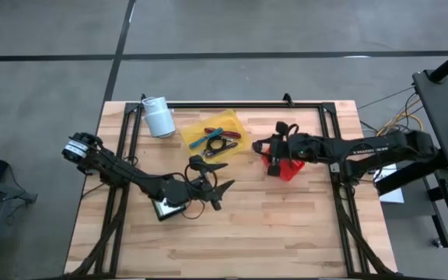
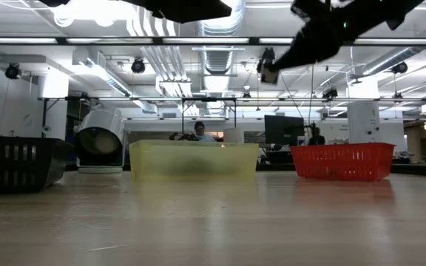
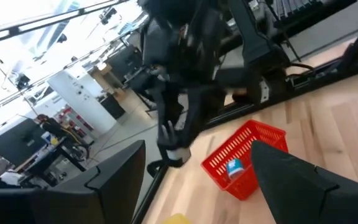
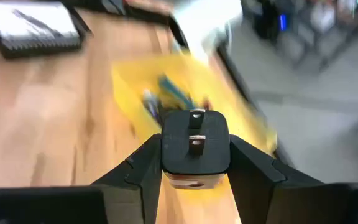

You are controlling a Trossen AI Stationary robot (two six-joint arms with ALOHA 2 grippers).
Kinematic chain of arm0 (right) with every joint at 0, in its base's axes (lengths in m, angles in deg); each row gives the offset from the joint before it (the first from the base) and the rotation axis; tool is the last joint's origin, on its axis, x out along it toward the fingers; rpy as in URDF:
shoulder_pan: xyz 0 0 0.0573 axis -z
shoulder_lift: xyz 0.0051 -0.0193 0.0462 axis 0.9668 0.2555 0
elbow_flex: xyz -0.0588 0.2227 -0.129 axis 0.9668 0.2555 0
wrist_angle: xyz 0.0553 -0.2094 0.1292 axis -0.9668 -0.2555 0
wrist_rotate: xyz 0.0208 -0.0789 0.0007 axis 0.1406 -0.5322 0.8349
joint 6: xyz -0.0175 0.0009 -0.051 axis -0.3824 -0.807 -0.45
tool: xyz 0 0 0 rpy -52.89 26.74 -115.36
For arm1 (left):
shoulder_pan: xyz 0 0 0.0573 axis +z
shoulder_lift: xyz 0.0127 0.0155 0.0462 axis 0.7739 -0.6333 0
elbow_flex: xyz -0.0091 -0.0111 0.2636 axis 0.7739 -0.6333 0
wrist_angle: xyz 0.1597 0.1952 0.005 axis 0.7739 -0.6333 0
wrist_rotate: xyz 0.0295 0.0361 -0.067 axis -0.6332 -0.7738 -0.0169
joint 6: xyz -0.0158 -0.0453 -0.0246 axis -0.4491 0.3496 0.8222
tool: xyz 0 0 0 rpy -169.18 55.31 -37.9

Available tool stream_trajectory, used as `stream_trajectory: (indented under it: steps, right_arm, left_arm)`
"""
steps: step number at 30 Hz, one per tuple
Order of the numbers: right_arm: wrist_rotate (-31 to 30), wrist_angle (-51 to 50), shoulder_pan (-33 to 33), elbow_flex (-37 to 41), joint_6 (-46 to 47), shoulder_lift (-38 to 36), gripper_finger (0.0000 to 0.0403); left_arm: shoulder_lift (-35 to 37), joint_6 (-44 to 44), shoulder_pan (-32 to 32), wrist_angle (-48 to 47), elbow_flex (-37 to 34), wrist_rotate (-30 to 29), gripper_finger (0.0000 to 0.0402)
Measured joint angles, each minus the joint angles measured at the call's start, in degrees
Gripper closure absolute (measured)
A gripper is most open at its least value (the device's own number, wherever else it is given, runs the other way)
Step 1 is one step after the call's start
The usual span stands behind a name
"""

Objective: Pick and place items into bin
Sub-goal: Put the black charger adapter into the red bin

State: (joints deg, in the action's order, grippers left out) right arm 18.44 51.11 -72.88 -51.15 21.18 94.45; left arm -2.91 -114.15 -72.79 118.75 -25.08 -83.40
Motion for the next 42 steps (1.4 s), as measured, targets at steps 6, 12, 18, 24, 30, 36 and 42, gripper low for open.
stream_trajectory:
  steps: [6, 12, 18, 24, 30, 36, 42]
  right_arm:
    - [-0.51, -3.62, 5.44, 4.91, 9.84, -0.26, 0.0268]
    - [-2.99, -4.60, 7.33, 9.82, 15.62, -0.30, 0.0268]
    - [-2.98, -7.87, 7.35, 11.42, 20.86, -0.33, 0.0268]
    - [-3.20, -12.57, 7.33, 11.42, 24.36, -0.33, 0.0268]
    - [-3.08, -17.33, 7.33, 11.35, 33.42, -0.33, 0.0268]
    - [-2.87, -26.69, 6.99, 8.86, 40.99, -0.38, 0.0261]
    - [-1.28, -31.98, 4.63, 6.31, 41.39, -0.33, 0.0265]
  left_arm:
    - [0.01, 0.07, -0.04, -0.93, 0.00, -0.05, 0.0130]
    - [0.00, -0.01, -0.04, -0.93, 0.00, -0.22, 0.0130]
    - [0.00, -0.05, -0.02, -0.98, 0.00, -0.22, 0.0130]
    - [0.00, -0.29, -0.02, -1.41, 0.00, -0.23, 0.0130]
    - [-0.02, -0.45, -0.02, -1.38, 0.00, -1.17, 0.0130]
    - [-0.02, -0.46, -0.02, -1.38, 0.00, -1.26, 0.0130]
    - [-0.02, -0.45, 0.00, -1.36, 0.00, -1.25, 0.0130]
